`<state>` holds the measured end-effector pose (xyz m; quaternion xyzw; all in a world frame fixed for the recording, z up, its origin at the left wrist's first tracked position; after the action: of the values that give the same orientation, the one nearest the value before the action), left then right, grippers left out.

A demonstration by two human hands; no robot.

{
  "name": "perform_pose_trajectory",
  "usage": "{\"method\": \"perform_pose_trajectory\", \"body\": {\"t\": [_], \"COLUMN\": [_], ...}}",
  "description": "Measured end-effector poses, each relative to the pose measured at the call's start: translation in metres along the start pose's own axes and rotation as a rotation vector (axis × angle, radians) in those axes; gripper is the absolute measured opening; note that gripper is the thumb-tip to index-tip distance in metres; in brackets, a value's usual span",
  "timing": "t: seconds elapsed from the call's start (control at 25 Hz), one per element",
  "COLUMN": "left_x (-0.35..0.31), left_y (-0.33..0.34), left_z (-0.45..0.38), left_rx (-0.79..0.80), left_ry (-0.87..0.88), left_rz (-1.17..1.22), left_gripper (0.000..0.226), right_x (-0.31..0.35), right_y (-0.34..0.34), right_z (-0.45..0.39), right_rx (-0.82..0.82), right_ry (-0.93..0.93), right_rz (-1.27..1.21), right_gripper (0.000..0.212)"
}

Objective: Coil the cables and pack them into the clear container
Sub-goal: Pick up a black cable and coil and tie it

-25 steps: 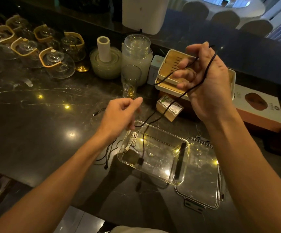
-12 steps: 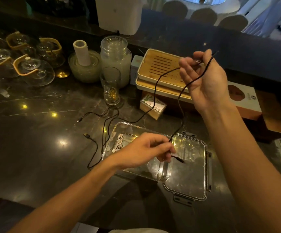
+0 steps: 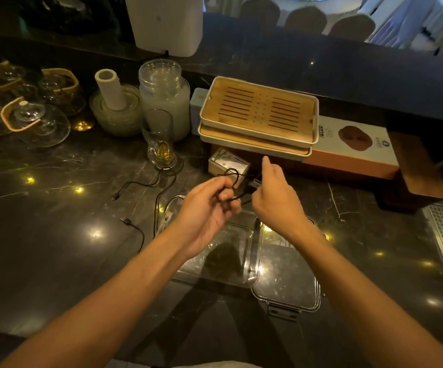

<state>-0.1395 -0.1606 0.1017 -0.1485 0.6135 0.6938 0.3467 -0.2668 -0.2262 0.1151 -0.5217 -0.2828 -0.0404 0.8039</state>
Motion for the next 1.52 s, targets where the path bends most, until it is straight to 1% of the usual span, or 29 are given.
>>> {"method": "perform_pose_trajectory", "body": {"t": [0.04, 0.08, 0.12, 0.2, 0.24, 0.28, 0.4, 0.48, 0.52, 0.6, 0.68, 0.72, 0.76, 0.8, 0.88, 0.96, 1.08, 1.2, 1.24, 1.28, 1.36, 1.4, 1.44, 1.52], "left_x": [0.003, 0.006, 0.009, 0.014, 0.017, 0.02, 0.028, 0.032, 0.032, 0.023, 0.001, -0.01, -0.017, -0.021, -0.025, -0.025, -0.024, -0.023, -0.025, -0.028, -0.034, -0.038, -0.041, -0.045], "left_y": [-0.005, -0.008, -0.011, -0.013, -0.013, -0.013, -0.013, -0.015, -0.017, -0.025, -0.024, -0.015, -0.006, 0.003, 0.013, 0.016, 0.021, 0.023, 0.023, 0.021, 0.021, 0.022, 0.022, 0.024], "left_z": [-0.002, -0.005, -0.007, -0.011, -0.013, -0.014, -0.014, -0.011, -0.009, -0.005, -0.002, -0.002, -0.002, -0.003, -0.003, -0.005, -0.007, -0.008, -0.009, -0.01, -0.013, -0.014, -0.013, -0.008], "left_rx": [-0.043, -0.078, -0.103, -0.137, -0.145, -0.143, -0.088, -0.049, -0.05, -0.121, -0.197, -0.168, -0.107, -0.053, -0.019, 0.012, 0.098, 0.11, 0.093, 0.077, 0.081, 0.085, 0.083, 0.09], "left_ry": [-0.007, -0.016, -0.025, -0.04, -0.045, -0.052, -0.098, -0.155, -0.186, -0.202, -0.074, 0.011, 0.072, 0.106, 0.135, 0.111, 0.068, 0.087, 0.114, 0.131, 0.134, 0.127, 0.119, 0.101], "left_rz": [0.01, 0.026, 0.046, 0.112, 0.154, 0.185, 0.169, 0.022, -0.1, -0.417, -0.69, -0.755, -0.779, -0.774, -0.769, -0.737, -0.713, -0.715, -0.648, -0.526, -0.216, -0.104, -0.039, -0.023], "left_gripper": [0.019, 0.02, 0.02, 0.02, 0.021, 0.022, 0.023, 0.022, 0.023, 0.028, 0.025, 0.024, 0.026, 0.028, 0.03, 0.031, 0.041, 0.045, 0.046, 0.047, 0.046, 0.045, 0.044, 0.042], "right_x": [-0.002, -0.002, -0.003, -0.005, -0.005, -0.005, -0.004, -0.003, -0.001, 0.0, 0.003, 0.006, 0.008, 0.011, 0.017, 0.022, 0.025, 0.027, 0.028, 0.03, 0.03, 0.028, 0.026, 0.021], "right_y": [-0.001, -0.001, 0.0, 0.004, 0.006, 0.01, 0.015, 0.011, 0.009, 0.003, 0.002, 0.003, 0.006, 0.009, 0.014, 0.017, 0.023, 0.033, 0.039, 0.044, 0.055, 0.06, 0.064, 0.065], "right_z": [0.002, 0.006, 0.008, 0.013, 0.015, 0.017, 0.02, 0.02, 0.02, 0.02, 0.02, 0.02, 0.02, 0.02, 0.021, 0.023, 0.024, 0.026, 0.027, 0.028, 0.031, 0.031, 0.03, 0.024], "right_rx": [-0.047, -0.064, -0.065, -0.048, -0.035, -0.017, -0.011, -0.047, -0.061, -0.09, -0.086, -0.068, -0.047, -0.031, -0.014, 0.028, 0.129, 0.202, 0.238, 0.278, 0.347, 0.367, 0.378, 0.371], "right_ry": [-0.029, -0.072, -0.122, -0.227, -0.265, -0.295, -0.325, -0.337, -0.335, -0.314, -0.314, -0.321, -0.322, -0.323, -0.338, -0.363, -0.365, -0.337, -0.335, -0.345, -0.363, -0.352, -0.322, -0.233], "right_rz": [0.002, -0.045, -0.121, -0.291, -0.361, -0.414, -0.57, -0.711, -0.759, -0.79, -0.791, -0.798, -0.806, -0.815, -0.856, -0.947, -1.101, -1.146, -1.149, -1.153, -1.164, -1.152, -1.109, -0.968], "right_gripper": [0.071, 0.07, 0.064, 0.043, 0.036, 0.033, 0.031, 0.025, 0.021, 0.018, 0.018, 0.018, 0.019, 0.019, 0.022, 0.025, 0.031, 0.04, 0.041, 0.041, 0.037, 0.036, 0.038, 0.052]}}
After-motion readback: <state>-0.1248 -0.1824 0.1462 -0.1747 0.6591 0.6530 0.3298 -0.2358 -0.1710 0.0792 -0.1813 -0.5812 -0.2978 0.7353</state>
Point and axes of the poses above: each hand's wrist, its own z-axis away from the middle knuckle, its own y-axis out of the palm, x = y × z, the point moved 7 cm from there along -z, towards the middle knuckle, and after that the axes turned 13 degrees about x, right-handed, at the moved point
